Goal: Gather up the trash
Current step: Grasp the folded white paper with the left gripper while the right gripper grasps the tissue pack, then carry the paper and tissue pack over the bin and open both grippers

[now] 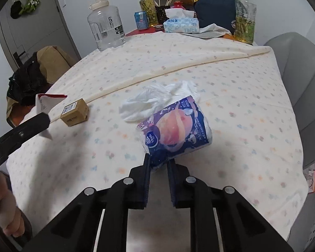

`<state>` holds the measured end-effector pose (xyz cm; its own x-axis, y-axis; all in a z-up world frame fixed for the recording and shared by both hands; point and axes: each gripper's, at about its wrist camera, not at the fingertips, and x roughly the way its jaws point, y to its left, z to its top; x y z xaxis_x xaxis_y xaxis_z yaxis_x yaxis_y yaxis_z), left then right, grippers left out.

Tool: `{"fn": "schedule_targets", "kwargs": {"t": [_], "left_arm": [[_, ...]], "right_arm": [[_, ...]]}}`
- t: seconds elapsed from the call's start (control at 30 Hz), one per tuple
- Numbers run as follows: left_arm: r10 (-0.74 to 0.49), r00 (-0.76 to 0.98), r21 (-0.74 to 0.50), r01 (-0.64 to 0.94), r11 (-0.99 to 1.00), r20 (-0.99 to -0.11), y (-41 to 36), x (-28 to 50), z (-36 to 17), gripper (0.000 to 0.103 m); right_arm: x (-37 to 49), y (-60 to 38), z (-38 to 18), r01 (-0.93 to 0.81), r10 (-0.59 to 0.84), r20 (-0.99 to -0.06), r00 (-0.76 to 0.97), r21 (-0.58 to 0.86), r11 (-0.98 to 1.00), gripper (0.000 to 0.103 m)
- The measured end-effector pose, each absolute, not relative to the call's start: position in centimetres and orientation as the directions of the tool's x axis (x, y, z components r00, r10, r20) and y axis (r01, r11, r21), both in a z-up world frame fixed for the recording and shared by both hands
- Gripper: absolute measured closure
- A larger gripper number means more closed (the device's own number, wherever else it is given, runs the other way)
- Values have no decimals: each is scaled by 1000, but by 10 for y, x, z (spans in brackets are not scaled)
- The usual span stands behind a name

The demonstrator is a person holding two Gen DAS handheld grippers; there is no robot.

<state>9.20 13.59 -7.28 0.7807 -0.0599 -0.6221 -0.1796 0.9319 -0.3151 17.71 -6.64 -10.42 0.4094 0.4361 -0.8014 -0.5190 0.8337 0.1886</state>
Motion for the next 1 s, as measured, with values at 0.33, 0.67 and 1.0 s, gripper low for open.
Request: {"fn": "schedule_targets", "kwargs": {"t": [0.33,0.67,1.0], "left_arm": [[-153,777,-298,-46,954,-611,77,110,-62,72],[-269,744,-272,122,954,-611,-12,141,-57,72],[-385,689,-245,297,923,-615,-111,170,-50,72]], "right_arm": [[152,-148,-83,-431,463,-743,482,259,864,90],[144,-236,-75,-298,367,-732,573,231,926,90],[133,-327,-75,-146,271,-733,624,231,962,90]]}}
